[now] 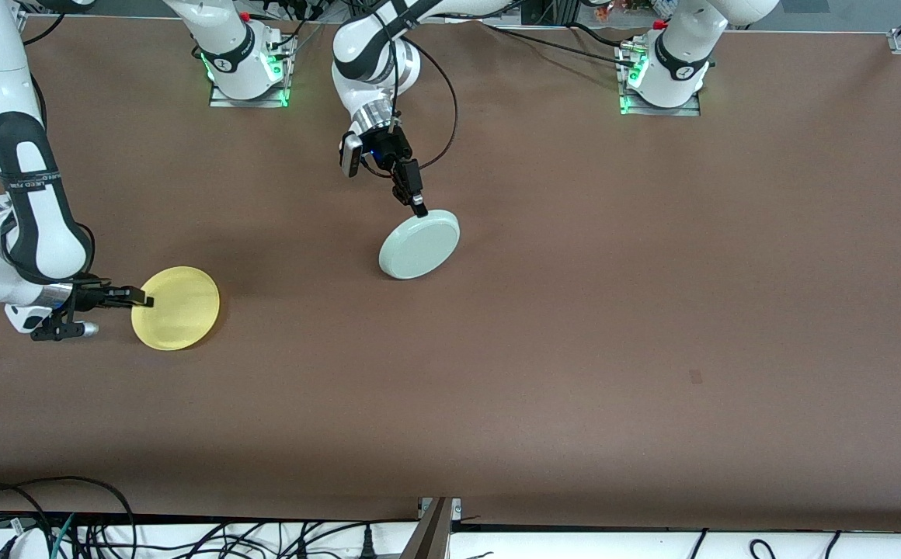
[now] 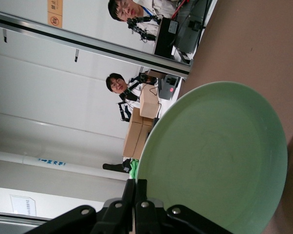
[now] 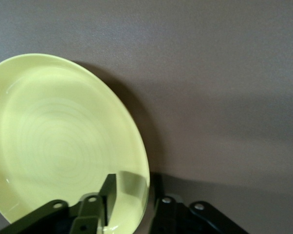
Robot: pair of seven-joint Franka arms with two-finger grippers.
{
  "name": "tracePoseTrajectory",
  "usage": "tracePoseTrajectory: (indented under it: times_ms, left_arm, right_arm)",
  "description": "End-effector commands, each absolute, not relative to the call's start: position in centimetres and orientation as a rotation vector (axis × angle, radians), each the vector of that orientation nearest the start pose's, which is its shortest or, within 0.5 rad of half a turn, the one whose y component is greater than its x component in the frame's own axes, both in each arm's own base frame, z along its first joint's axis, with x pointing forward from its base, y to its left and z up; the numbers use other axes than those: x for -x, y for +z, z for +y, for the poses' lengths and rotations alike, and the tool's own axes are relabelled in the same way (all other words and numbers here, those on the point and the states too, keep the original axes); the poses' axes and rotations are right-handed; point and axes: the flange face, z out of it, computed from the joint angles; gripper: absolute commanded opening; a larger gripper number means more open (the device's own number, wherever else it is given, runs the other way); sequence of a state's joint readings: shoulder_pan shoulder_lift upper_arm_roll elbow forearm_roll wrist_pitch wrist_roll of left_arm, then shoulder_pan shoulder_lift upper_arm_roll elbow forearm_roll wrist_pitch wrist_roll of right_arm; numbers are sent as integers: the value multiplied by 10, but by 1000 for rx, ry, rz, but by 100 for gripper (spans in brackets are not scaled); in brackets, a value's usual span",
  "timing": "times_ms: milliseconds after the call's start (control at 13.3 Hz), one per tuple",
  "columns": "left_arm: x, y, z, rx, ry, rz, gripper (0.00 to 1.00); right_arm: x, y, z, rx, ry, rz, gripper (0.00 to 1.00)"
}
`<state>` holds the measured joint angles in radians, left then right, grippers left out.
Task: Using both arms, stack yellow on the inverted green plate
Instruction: 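Lower the inverted green plate while the right gripper lifts yellow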
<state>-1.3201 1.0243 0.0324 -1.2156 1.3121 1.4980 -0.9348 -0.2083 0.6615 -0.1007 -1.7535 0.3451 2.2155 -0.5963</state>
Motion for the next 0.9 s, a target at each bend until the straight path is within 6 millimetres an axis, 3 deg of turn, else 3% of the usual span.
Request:
tracePoseTrajectory:
  times_ms: [0,377,452,603,828]
  left_arm:
    - [-283,168,-664,1625,-1015,741,0]
    - [-238,168,-680,1643,-1036,792,3]
    - [-230,166,-680,1698,-1002,784,13]
    - [-220,164,-679,1804,-973,727,100]
    - [-212,158,-677,1943,-975,601,100]
  right_arm:
    - [-620,181,-184,2868,90,-171,2]
    - [-628,190,-180,2876,70,-202,0]
    - [-634,200,-182,2878,52,-207,0]
    - [-644,220,-182,2856,69,-224,0]
    - [-658,248,-184,2833,70,-247,0]
